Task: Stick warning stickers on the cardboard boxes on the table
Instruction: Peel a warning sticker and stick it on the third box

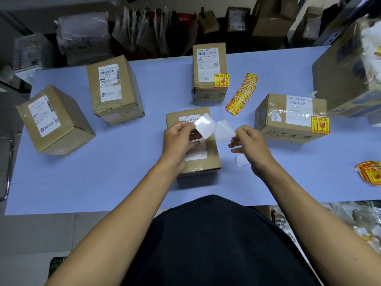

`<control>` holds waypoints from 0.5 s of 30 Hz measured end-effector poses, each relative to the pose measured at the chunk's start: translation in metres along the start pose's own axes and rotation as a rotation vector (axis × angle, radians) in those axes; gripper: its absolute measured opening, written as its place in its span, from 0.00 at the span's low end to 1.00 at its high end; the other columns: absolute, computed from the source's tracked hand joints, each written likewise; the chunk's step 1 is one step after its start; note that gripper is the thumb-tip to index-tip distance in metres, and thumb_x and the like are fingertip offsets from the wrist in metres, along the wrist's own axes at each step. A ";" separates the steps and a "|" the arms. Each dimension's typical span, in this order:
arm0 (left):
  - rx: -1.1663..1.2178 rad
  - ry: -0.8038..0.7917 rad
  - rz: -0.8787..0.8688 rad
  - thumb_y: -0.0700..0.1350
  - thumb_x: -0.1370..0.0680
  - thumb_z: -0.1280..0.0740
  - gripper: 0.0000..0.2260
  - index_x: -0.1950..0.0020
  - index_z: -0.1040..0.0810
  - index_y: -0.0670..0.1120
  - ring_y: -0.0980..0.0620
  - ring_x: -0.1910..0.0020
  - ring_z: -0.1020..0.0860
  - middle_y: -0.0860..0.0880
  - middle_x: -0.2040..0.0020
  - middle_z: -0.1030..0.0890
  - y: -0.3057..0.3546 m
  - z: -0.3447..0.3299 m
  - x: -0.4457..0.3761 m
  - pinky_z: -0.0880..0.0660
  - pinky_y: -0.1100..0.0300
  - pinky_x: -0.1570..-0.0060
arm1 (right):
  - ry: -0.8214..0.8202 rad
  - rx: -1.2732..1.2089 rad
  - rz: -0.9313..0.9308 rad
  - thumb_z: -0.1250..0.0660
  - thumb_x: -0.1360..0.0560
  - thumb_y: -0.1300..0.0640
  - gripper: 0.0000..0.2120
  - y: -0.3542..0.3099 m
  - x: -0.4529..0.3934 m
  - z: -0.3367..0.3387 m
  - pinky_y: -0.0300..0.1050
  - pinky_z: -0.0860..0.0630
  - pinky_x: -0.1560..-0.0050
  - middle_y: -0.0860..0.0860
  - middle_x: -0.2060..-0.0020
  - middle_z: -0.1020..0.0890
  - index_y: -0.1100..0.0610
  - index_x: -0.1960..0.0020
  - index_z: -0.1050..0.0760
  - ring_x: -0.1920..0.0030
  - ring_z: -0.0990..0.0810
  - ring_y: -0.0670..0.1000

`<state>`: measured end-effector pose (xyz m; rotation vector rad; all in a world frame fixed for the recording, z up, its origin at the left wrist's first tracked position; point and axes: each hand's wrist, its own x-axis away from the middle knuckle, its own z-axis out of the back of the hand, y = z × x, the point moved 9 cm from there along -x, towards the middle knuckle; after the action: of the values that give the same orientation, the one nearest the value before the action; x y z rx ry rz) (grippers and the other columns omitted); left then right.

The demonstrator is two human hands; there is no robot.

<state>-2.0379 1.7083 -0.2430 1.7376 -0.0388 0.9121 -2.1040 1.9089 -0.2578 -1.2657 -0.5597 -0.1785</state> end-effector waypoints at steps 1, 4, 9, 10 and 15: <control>0.036 0.015 0.024 0.39 0.21 0.35 0.07 0.59 0.22 0.45 0.50 0.61 0.18 0.47 0.60 0.18 -0.002 0.003 0.000 0.20 0.58 0.59 | 0.023 -0.012 -0.051 0.42 0.22 0.59 0.11 0.014 -0.002 0.007 0.40 0.22 0.62 0.51 0.66 0.22 0.57 0.63 0.28 0.64 0.20 0.49; 0.061 0.025 0.048 0.39 0.21 0.36 0.06 0.56 0.22 0.44 0.53 0.67 0.19 0.46 0.61 0.20 -0.003 0.006 0.000 0.20 0.61 0.63 | 0.067 0.059 -0.185 0.41 0.23 0.59 0.11 0.056 -0.003 0.022 0.44 0.23 0.61 0.53 0.66 0.22 0.59 0.63 0.26 0.63 0.21 0.52; 0.053 0.020 0.056 0.39 0.21 0.35 0.06 0.58 0.22 0.44 0.53 0.68 0.19 0.47 0.64 0.21 -0.005 0.003 0.002 0.20 0.59 0.60 | 0.062 0.348 -0.321 0.39 0.26 0.63 0.13 0.108 -0.004 0.040 0.49 0.32 0.61 0.58 0.65 0.26 0.75 0.56 0.26 0.63 0.30 0.54; 0.065 0.022 0.062 0.39 0.21 0.35 0.06 0.58 0.22 0.44 0.53 0.68 0.20 0.48 0.65 0.21 -0.006 0.004 0.001 0.20 0.58 0.59 | 0.082 0.385 -0.317 0.39 0.27 0.63 0.13 0.109 -0.005 0.044 0.47 0.33 0.61 0.57 0.66 0.26 0.74 0.58 0.25 0.62 0.31 0.54; 0.136 0.054 0.166 0.38 0.21 0.35 0.04 0.56 0.23 0.42 0.51 0.68 0.20 0.48 0.67 0.22 -0.015 0.007 -0.002 0.18 0.54 0.59 | 0.196 0.576 0.125 0.33 0.24 0.57 0.14 0.031 0.000 0.027 0.44 0.29 0.55 0.50 0.54 0.20 0.56 0.39 0.21 0.54 0.22 0.53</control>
<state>-2.0282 1.7074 -0.2566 1.8547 -0.0885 1.1045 -2.0988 1.9433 -0.2792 -0.7097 -0.3262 -0.0288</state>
